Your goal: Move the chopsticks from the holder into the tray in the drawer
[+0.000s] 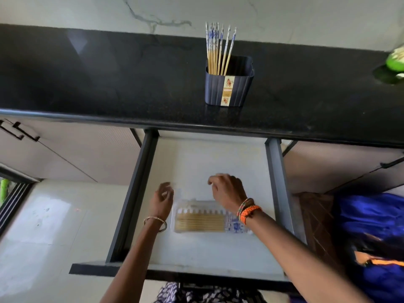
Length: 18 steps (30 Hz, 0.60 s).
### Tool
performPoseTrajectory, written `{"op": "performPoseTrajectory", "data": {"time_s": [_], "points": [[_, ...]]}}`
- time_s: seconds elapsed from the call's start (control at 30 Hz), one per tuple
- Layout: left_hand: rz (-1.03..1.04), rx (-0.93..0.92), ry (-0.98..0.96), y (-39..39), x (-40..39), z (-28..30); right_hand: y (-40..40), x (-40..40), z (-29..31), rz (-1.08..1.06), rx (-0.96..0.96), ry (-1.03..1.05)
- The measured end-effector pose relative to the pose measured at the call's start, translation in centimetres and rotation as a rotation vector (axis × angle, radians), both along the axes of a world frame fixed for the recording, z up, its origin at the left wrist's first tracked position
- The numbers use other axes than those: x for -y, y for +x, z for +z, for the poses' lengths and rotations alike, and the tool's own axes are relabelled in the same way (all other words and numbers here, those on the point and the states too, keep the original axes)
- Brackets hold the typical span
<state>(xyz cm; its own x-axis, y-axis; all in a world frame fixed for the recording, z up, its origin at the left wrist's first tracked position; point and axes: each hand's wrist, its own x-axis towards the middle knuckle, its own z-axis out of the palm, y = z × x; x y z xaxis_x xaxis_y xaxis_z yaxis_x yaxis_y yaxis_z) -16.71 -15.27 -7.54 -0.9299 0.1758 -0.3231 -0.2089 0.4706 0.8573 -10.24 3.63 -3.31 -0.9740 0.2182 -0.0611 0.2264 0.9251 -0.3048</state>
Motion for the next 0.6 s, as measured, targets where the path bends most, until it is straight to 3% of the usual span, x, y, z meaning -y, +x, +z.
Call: {"op": "performPoseTrajectory", "data": {"time_s": [0.2,0.37,0.47,0.6], "points": [[-0.142,-0.363,0.174,-8.5,-9.3,11.6,-7.3,-7.5,10.1,-0.261,-0.405,-0.172],[-0.192,-0.619,0.105,-15.0,-15.8,17.3,-13.2,-14.2,14.8,-0.329,-0.616,-0.191],[-0.269,-0.699,0.027,-18.5,-18.4,18.4,-18.1,-18.0,16.2,-0.36,-0.57,-0.312],[-0.405,-0.724,-0.116,-21.7,-20.2,17.3,-24.2,-21.4,16.4,-0.383,-0.347,-0.361]]}}
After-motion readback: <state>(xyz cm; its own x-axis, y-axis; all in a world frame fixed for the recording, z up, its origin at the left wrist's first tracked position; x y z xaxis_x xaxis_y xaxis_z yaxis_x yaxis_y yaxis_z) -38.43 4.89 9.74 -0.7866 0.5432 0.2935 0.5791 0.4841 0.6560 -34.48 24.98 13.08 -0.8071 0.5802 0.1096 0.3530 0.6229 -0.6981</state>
